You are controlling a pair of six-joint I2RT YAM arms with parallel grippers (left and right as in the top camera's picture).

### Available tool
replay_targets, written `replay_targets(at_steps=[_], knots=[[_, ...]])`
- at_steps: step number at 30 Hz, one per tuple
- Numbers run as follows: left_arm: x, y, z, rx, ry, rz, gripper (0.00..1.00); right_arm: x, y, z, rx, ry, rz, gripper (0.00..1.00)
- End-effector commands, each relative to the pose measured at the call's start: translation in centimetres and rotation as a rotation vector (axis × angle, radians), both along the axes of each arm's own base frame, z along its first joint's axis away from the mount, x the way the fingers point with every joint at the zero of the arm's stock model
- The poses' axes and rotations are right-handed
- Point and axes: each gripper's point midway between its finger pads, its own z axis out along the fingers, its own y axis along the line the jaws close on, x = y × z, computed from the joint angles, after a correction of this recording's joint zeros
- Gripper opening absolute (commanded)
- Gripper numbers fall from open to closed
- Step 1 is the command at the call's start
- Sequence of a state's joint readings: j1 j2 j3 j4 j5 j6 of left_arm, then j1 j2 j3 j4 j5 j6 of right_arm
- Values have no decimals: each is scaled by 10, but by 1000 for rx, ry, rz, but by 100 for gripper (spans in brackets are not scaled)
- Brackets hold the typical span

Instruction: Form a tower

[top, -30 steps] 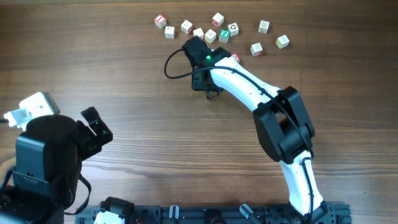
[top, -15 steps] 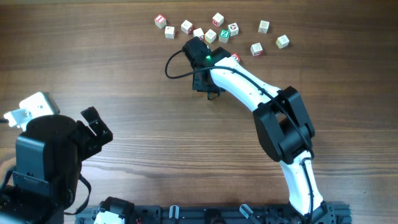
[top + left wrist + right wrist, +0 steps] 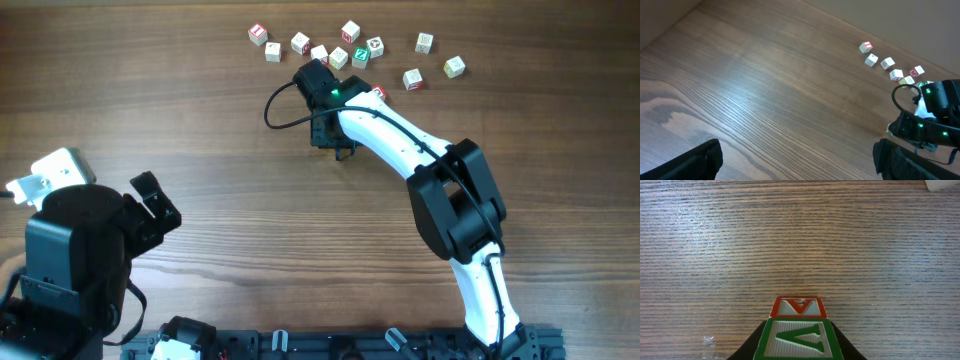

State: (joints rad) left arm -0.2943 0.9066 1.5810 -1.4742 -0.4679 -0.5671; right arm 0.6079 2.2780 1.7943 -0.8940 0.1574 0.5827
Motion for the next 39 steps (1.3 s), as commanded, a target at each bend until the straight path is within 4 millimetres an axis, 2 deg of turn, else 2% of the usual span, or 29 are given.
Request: replay_targets(at_steps=[1,5,9,10,14,15,18,19,21,22,24,26,30,34,36,39], knots=[[0,4,1,2,-8,30,100,-6,-1,-12,-9,32,-17,36],[0,4,1,2,-8,30,100,-5,-1,-12,-8,31,-17,55],[0,4,1,2,-8,30,100,-4,0,-10,-6,29,-16,68],[0,4,1,2,-8,30,100,-4,0,-7,-6,30,-16,71],[0,4,1,1,-8,29,100,-6,5,16,34,24,-10,94],[0,4,1,2,-8,30,100,-8,8,26,57,24,-6,99],[0,4,1,1,-8,29,100,-13,15,59,129,5,6,99],[0,4,1,1,-8,29,100,-13,14,74,143,-16,6,99],[0,4,1,1,-8,29,100,-16,11,119,189,-84,7,99],[0,4,1,2,-8,30,100,-16,9,133,207,-109,8,100],[0,4,1,1,-8,29,100,-16,0,171,252,-179,-5,100],[0,4,1,2,-8,30,100,-11,-20,193,272,-221,-45,99],[0,4,1,2,-8,30,100,7,-90,184,231,-173,-187,99],[0,4,1,2,-8,30,100,40,-110,189,232,-263,-114,100],[0,4,1,2,-8,30,100,55,-111,168,229,-252,-131,100],[0,4,1,2,-8,30,100,75,-106,110,265,-180,-334,99]])
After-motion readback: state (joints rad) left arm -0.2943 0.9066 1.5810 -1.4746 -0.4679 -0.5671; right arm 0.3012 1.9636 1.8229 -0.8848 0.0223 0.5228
